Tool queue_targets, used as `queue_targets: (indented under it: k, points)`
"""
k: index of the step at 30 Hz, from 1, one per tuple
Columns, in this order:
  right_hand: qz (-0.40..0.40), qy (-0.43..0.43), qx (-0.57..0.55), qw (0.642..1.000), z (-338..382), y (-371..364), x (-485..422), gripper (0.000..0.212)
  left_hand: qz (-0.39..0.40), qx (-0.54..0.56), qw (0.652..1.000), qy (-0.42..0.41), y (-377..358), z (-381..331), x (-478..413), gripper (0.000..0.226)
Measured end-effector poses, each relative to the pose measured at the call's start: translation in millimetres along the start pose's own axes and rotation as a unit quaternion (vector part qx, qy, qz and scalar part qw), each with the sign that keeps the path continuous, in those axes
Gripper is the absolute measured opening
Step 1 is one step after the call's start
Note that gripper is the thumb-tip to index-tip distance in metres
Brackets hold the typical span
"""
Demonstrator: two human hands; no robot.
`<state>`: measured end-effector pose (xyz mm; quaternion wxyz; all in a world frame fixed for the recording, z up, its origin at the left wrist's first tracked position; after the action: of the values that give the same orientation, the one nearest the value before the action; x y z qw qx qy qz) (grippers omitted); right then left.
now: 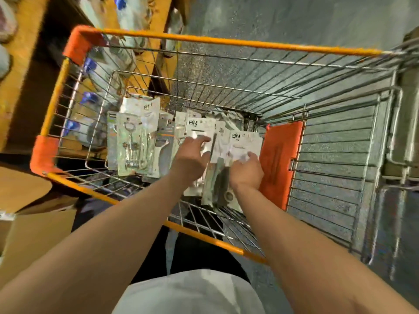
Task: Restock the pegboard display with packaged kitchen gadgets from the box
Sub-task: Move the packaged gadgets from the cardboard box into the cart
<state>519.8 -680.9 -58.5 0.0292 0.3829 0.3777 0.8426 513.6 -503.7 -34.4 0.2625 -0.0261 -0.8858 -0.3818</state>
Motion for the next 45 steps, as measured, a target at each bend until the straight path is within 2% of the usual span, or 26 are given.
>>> queue_targets:
  k: [3, 7, 10, 15, 19, 22, 27, 29, 33, 38, 42, 45]
  points:
    - [-0.001, 0.107, -0.021, 0.994, 57, -7, 30, 0.038, -0.05, 0.018, 0.999, 0.004, 51, 6, 2, 0.039]
    - [0.067, 0.249, -0.052, 0.965, 147, -40, 89, 0.025, -0.143, 0.053, 0.988, 0.008, 135, 35, 21, 0.037]
    - [0.101, 0.314, -0.05, 0.943, 203, -82, 143, 0.023, -0.208, 0.072, 0.975, 0.031, 193, 78, 50, 0.035]
    - [0.146, 0.429, -0.004, 0.891, 263, -173, 256, 0.022, -0.34, 0.125, 0.923, 0.131, 272, 193, 130, 0.031]
    - [0.19, 0.494, 0.053, 0.847, 270, -258, 345, 0.024, -0.375, 0.191, 0.877, 0.233, 284, 304, 202, 0.027]
    - [0.248, 0.504, 0.109, 0.82, 253, -324, 403, 0.024, -0.387, 0.181, 0.852, 0.304, 271, 378, 258, 0.024]
    - [0.31, 0.518, 0.229, 0.764, 208, -429, 459, 0.024, -0.373, 0.235, 0.801, 0.405, 221, 485, 321, 0.026]
    - [0.332, 0.494, 0.262, 0.76, 186, -472, 467, 0.025, -0.355, 0.273, 0.777, 0.442, 197, 525, 339, 0.028]
    - [0.345, 0.42, 0.355, 0.761, 147, -538, 454, 0.03, -0.287, 0.288, 0.765, 0.499, 156, 579, 360, 0.034]
    - [0.285, 0.373, 0.493, 0.732, 117, -596, 418, 0.056, -0.288, 0.29, 0.711, 0.572, 118, 634, 379, 0.054]
    - [0.263, 0.343, 0.496, 0.753, 111, -615, 395, 0.066, -0.301, 0.311, 0.674, 0.599, 102, 658, 372, 0.058]
    - [0.256, 0.339, 0.489, 0.762, 109, -621, 393, 0.053, -0.305, 0.318, 0.656, 0.613, 97, 666, 367, 0.06]
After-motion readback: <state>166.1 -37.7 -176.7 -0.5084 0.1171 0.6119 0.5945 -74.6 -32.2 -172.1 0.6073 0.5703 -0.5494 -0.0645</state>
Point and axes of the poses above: each hand's wrist, its own x-axis away from the middle knuckle, its own y-axis out of the back of the hand, z = x × y, the point moved 4 cm from there along -x, towards the middle knuckle, and after that the axes turned 2 degrees about -x, right-handed, at the moved point
